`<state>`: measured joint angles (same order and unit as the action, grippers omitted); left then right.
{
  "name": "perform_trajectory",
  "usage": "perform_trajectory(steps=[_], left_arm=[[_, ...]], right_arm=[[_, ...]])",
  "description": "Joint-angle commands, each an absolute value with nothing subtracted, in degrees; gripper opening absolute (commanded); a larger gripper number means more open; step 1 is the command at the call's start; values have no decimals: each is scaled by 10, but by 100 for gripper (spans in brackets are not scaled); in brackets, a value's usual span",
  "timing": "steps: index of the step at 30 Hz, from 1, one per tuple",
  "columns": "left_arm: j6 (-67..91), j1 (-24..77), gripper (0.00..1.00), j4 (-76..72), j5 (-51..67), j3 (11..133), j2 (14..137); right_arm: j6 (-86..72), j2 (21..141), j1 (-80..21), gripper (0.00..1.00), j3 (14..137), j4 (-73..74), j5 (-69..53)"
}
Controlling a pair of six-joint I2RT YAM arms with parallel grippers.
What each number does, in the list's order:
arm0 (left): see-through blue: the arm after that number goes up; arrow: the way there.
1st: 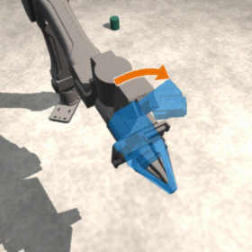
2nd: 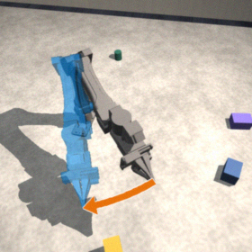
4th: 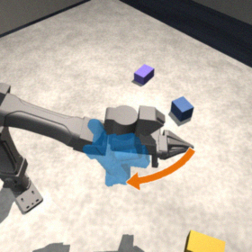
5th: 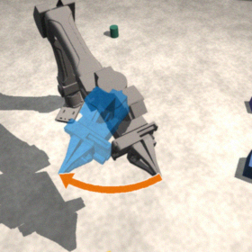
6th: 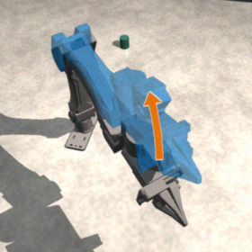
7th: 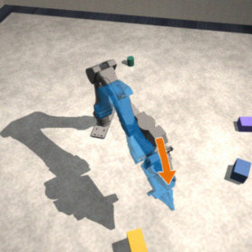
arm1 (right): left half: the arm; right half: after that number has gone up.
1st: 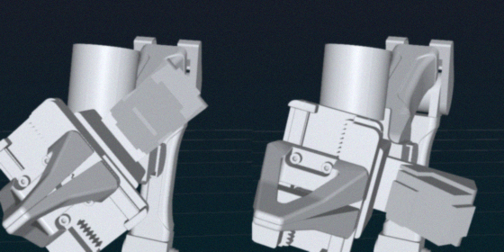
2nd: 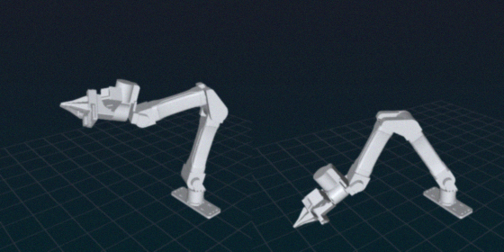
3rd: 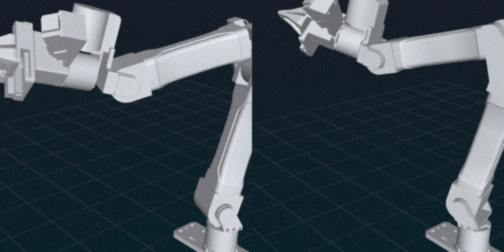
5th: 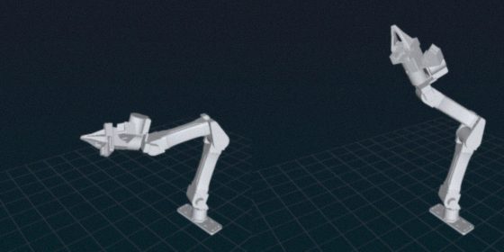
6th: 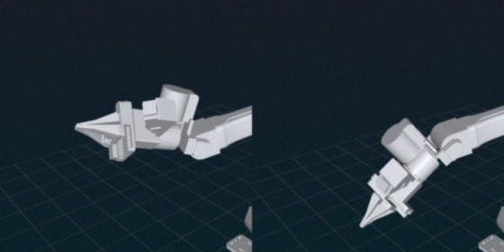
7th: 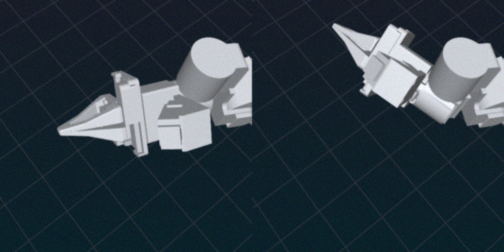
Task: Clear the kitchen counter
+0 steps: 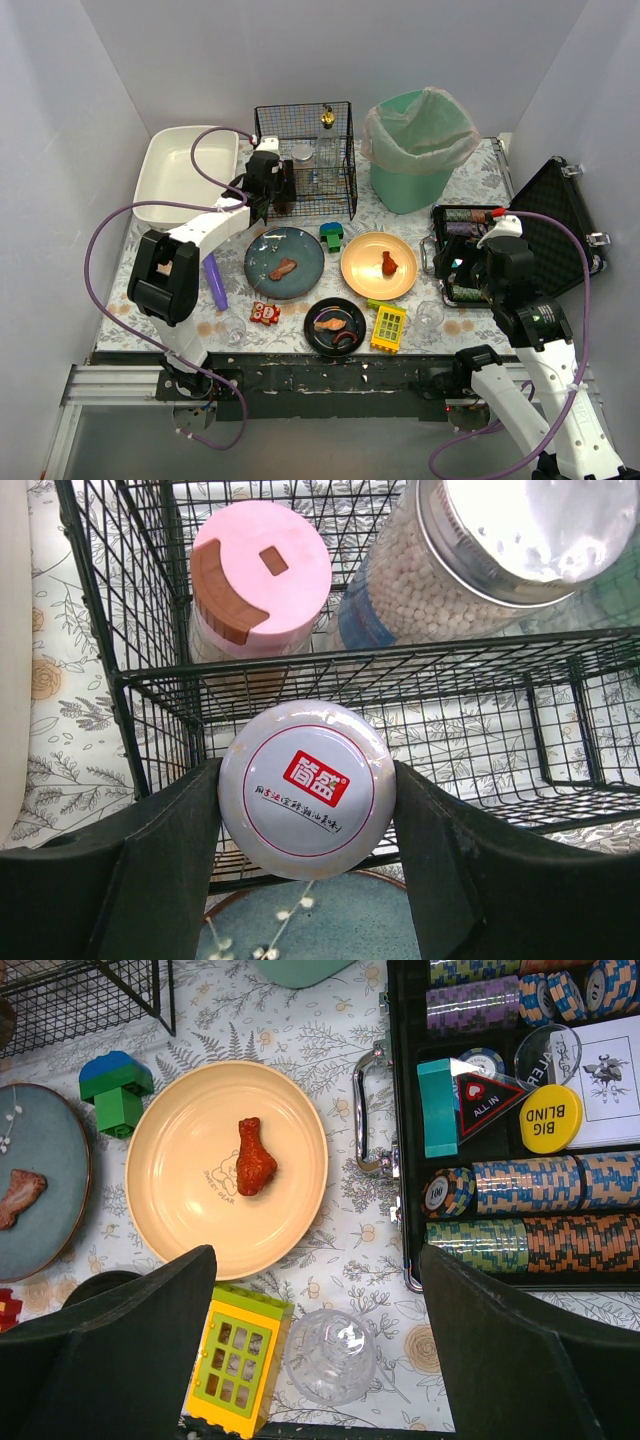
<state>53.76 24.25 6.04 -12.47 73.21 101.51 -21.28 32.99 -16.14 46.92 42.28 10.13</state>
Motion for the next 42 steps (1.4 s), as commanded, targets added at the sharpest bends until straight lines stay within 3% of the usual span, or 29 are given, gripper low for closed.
perform_trajectory(steps=[1,9,14,23,26,29,42], left_arm=[[542,247,61,74,-113,728,1007],[551,247,82,90,-101,751,984],[555,247,89,98,-86,774,964],[586,247,96,126,-78,760,844],[605,246,98,139,-92,719,779],[629,238,98,157,-97,666,717],[755,213,98,243,-74,476,529]], right_arm=[[-206,327,-160,91,468,416,108],[-206,328,-160,91,468,414,105],[-207,329,-160,91,470,415,105],[-212,330,-160,91,467,410,90],[-214,324,-160,91,462,393,65],[-219,323,-160,97,461,377,58],[-256,385,-160,97,411,332,-36]])
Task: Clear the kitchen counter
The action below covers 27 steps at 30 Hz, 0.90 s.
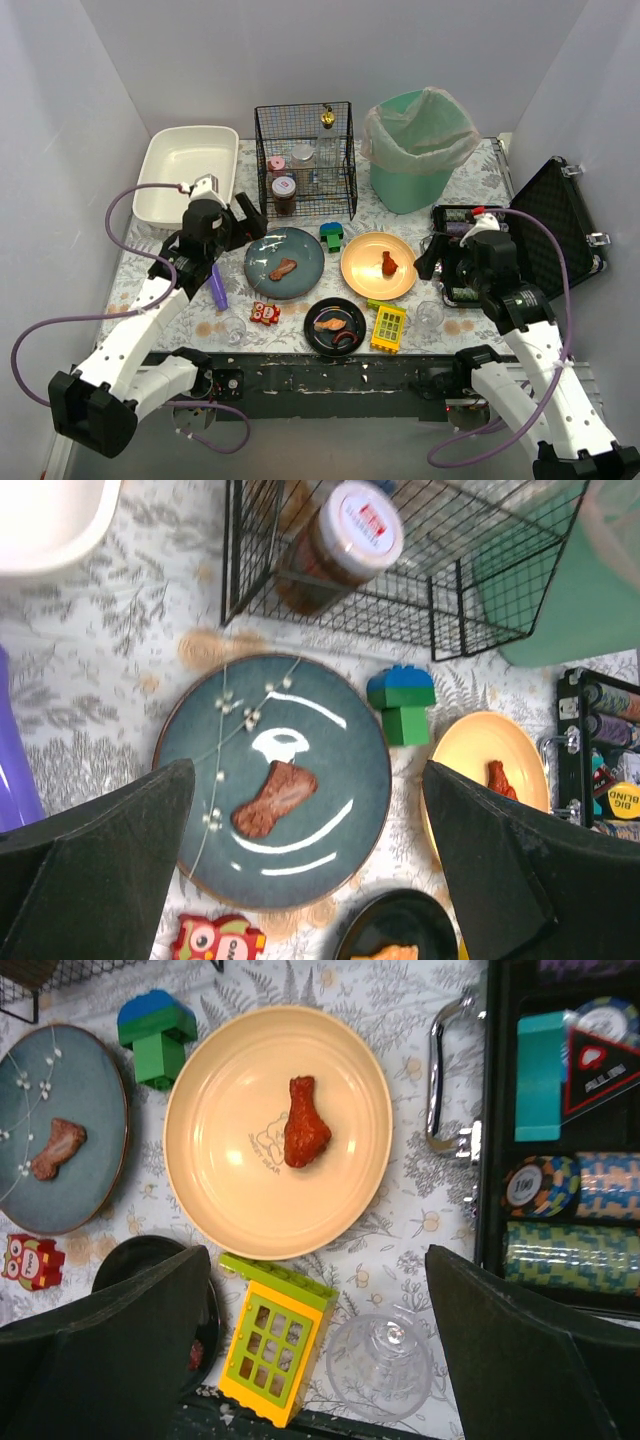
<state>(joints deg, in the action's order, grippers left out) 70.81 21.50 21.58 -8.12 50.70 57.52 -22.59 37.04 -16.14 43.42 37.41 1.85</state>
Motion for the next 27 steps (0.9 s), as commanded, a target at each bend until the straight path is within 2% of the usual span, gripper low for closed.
perform_trajectory(steps=[1,9,19,27], left_arm=[[760,213,98,245,-73,466,522],[778,213,98,250,-62,418,502],[806,213,98,248,-47,405,563],[820,213,98,237,-40,375,554]], right_arm=[[-261,387,-160,96,405,325,-40],[-279,416,-162,93,382,315,-61],[-301,438,-177,91,376,308,-83],[-346,475,-256,90,391,275,-57]])
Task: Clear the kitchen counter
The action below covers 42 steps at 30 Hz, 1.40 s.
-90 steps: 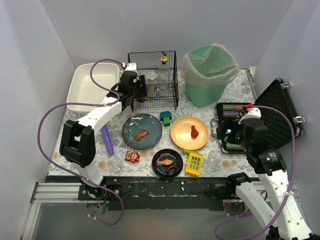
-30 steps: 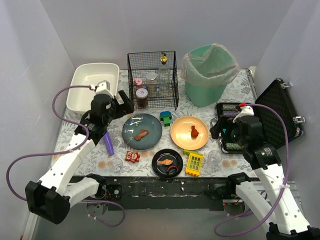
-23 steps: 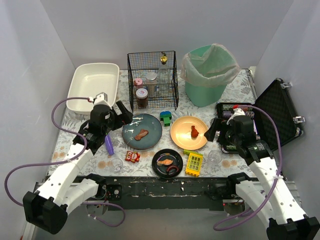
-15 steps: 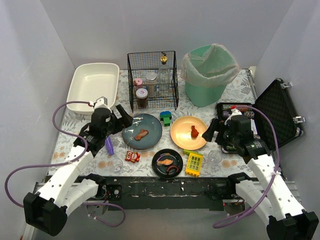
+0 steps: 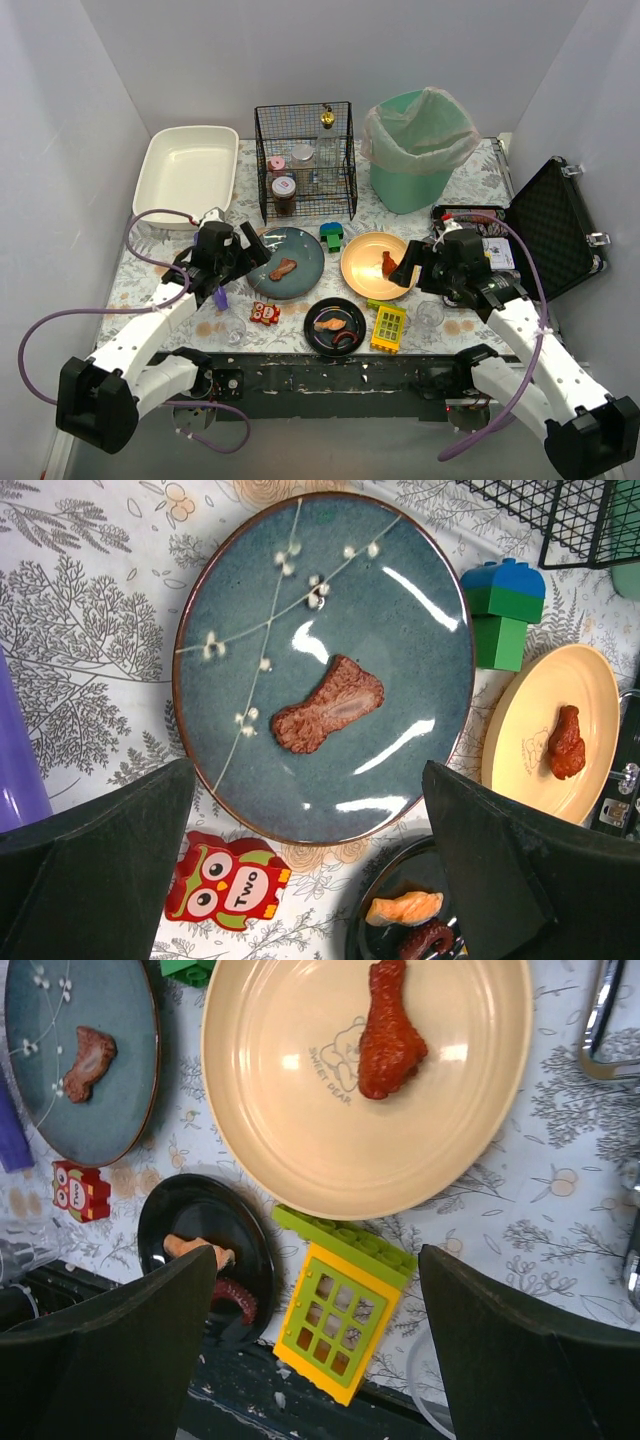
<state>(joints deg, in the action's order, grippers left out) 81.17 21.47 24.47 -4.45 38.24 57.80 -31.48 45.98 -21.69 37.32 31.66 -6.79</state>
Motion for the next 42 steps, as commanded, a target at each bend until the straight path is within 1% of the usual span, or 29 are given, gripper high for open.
perform_trajectory(steps=[1,7,11,14,17,19,20,25,27,30,33,35,37,40,42], left_arm=[[818,213,98,239,-40,376,551],[807,213,98,250,-41,370,544],[802,213,98,257,-48,366,531],[796,213,98,262,-51,367,523],[791,213,98,269,-54,370,515],[790,213,98,270,-54,370,509],[790,212,98,269,-53,369,507],[787,212,98,269,-45,368,509],[787,212,98,265,-42,367,510],[786,212,98,264,-37,367,512],[786,213,98,264,-33,369,515],[786,212,98,266,-33,372,516],[786,212,98,266,-32,374,516],[787,212,98,264,-30,374,518],[787,212,98,265,-27,377,519]], right_arm=[[-355,483,-268,90,393,270,-53],[-402,548,-349,89,413,228,-24],[-426,617,-402,89,459,228,-4],[-432,675,-424,89,513,265,-3],[-440,708,-439,89,581,356,71],[-444,705,-440,85,601,400,120],[-446,700,-440,85,606,415,143],[-488,650,-440,90,624,502,252],[-490,627,-440,93,620,516,277],[-441,602,-440,96,609,504,259],[-416,628,-440,96,636,544,253],[-410,660,-439,90,670,593,274],[-424,685,-439,89,695,634,301],[-398,686,-439,96,678,622,301],[-356,675,-439,98,650,571,266]])
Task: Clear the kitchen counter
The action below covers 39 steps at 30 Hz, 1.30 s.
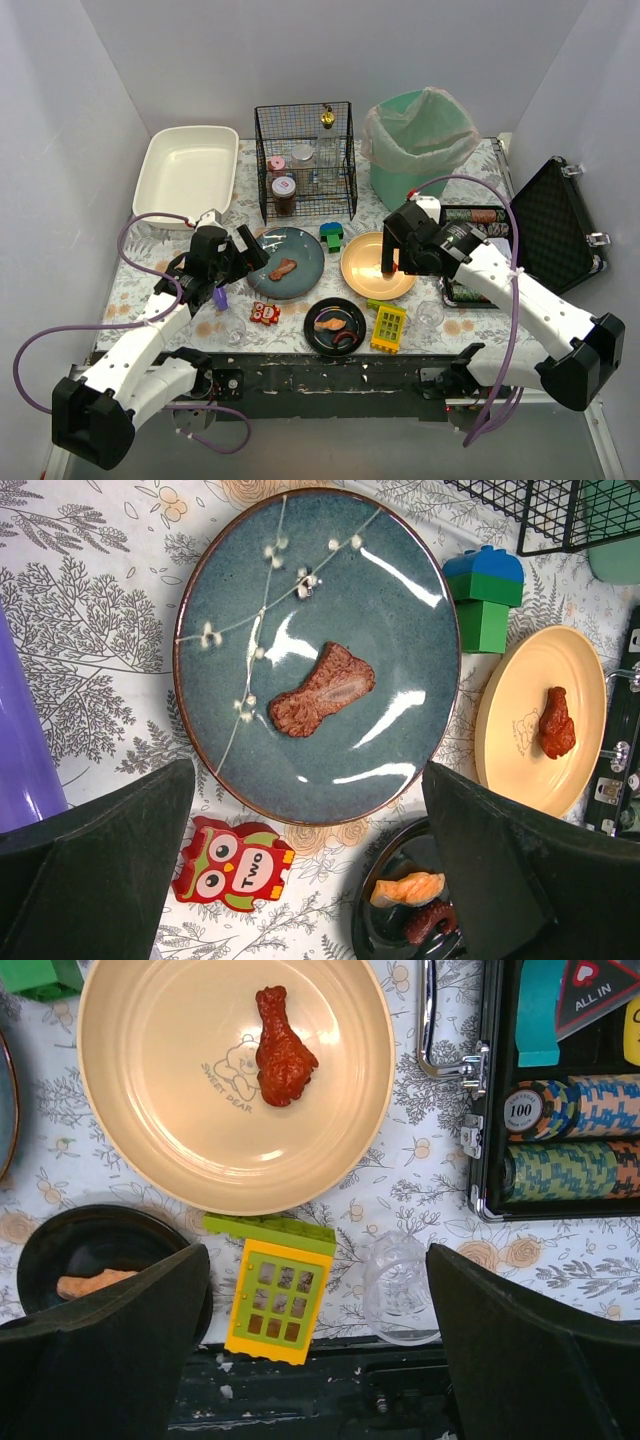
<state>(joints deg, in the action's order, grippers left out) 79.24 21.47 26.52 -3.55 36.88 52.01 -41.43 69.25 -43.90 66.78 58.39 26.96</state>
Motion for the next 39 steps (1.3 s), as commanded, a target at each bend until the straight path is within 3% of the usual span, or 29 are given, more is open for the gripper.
perform_trajectory(steps=[1,13,23,32,35,39], left_arm=[[786,212,98,266,-29,378,519],[771,212,98,297,-46,395,509],[781,212,98,301,-40,389,498],[783,212,98,321,-46,396,479],[784,212,98,325,-47,399,472],[785,212,98,330,-51,398,468]], right_arm=[[-343,670,-439,98,638,546,249],[-310,607,-435,98,559,342,163],[-349,716,-432,97,547,181,-16],[-388,780,-464,98,575,163,90],[-361,756,-439,98,526,74,37],[-349,779,-417,98,570,148,36]])
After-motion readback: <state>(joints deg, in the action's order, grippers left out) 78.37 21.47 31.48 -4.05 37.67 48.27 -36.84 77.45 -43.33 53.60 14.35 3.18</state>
